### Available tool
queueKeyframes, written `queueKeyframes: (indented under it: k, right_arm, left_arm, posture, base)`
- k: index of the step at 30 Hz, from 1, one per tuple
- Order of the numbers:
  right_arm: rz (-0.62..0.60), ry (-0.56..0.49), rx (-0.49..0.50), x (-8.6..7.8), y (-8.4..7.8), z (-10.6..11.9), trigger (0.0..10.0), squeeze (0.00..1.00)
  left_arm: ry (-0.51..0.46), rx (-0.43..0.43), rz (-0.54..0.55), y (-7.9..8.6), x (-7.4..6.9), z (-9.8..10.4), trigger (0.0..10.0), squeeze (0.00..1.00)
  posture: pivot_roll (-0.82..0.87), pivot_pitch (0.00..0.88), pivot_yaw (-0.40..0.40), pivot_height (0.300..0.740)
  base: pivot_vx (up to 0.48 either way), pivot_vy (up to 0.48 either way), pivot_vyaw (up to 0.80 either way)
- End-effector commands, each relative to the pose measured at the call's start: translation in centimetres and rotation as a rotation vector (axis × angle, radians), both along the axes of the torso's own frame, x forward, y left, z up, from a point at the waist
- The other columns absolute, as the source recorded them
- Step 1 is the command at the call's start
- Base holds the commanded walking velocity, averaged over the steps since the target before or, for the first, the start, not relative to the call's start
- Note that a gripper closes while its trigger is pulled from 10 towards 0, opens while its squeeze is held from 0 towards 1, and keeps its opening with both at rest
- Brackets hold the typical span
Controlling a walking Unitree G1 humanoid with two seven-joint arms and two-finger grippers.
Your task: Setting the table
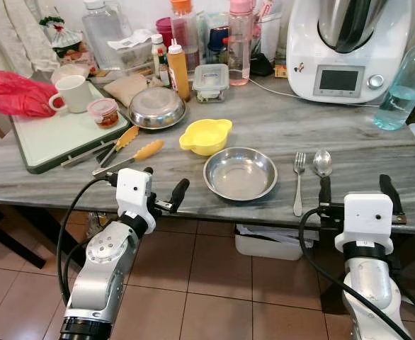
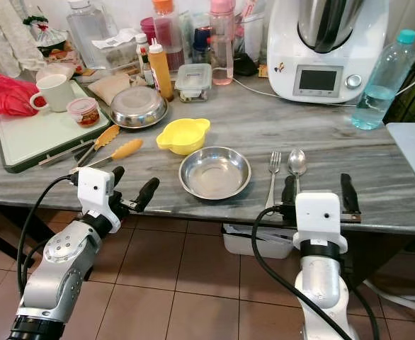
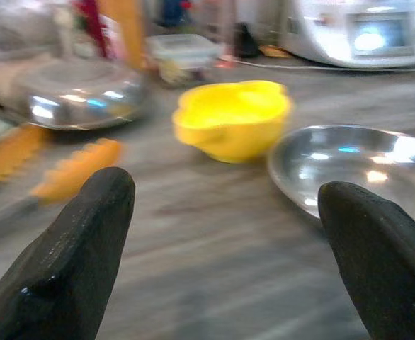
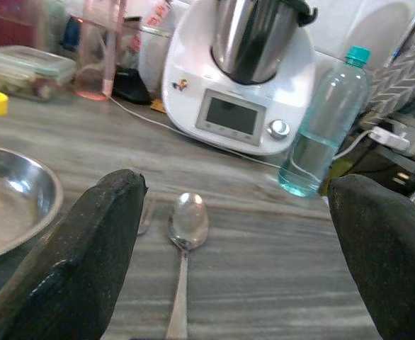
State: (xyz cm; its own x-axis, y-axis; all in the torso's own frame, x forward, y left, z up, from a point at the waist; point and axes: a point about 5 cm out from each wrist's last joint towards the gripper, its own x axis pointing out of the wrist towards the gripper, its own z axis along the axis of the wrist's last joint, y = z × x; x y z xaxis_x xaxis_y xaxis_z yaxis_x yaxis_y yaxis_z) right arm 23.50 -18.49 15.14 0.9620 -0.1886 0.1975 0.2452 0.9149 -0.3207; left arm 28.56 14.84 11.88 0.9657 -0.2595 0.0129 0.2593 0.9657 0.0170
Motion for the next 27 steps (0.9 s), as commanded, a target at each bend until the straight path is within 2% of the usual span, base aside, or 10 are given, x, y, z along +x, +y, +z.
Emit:
queueKeyframes:
  k: [1, 6, 9, 13, 22, 27]
  right_arm:
    - [0.011, 0.012, 0.022, -0.1, -0.1, -0.1, 10.0, 0.00]
    - [-0.001, 0.036, 0.037, -0.5, -0.4, -0.7, 10.0, 0.00]
    - [0.002, 0.068, 0.046, -0.8, -0.4, -1.4, 10.0, 0.00]
    - [0.023, 0.089, 0.050, -0.7, -0.2, -1.8, 10.0, 0.00]
    - [0.047, 0.090, 0.054, 0.1, -0.1, -1.6, 10.0, 0.00]
    - [0.042, 0.094, 0.064, 0.1, 0.2, -1.8, 10.0, 0.00]
  left_arm:
    - [0.012, 0.059, 0.132, 2.3, -0.9, -0.8, 10.0, 0.00]
    - [0.029, 0.082, 0.193, 3.6, -2.0, -1.4, 10.0, 0.00]
    - [0.050, 0.117, 0.259, 5.2, -3.5, -2.1, 10.0, 0.00]
    - [0.063, 0.138, 0.290, 5.8, -4.4, -2.7, 10.0, 0.00]
    - [0.042, 0.159, 0.278, 5.3, -4.0, -2.6, 10.0, 0.00]
    - [0.033, 0.170, 0.253, 5.1, -3.5, -2.3, 10.0, 0.00]
  posture:
    - [-0.13, 0.010, 0.041, 0.740]
    - [-0.11, 0.011, 0.031, 0.740]
    - [-0.09, 0.013, 0.022, 0.740]
    - [-0.08, 0.016, 0.014, 0.740]
    - [-0.07, 0.020, 0.018, 0.740]
    - [-0.08, 0.022, 0.036, 0.740]
  base:
    - [0.000, 0.000, 0.00]
    - [0.000, 0.000, 0.00]
    - [0.000, 0.000, 0.00]
    - [0.000, 0.000, 0.00]
    - [0.000, 0.000, 0.00]
    - [0.000, 0.000, -0.76]
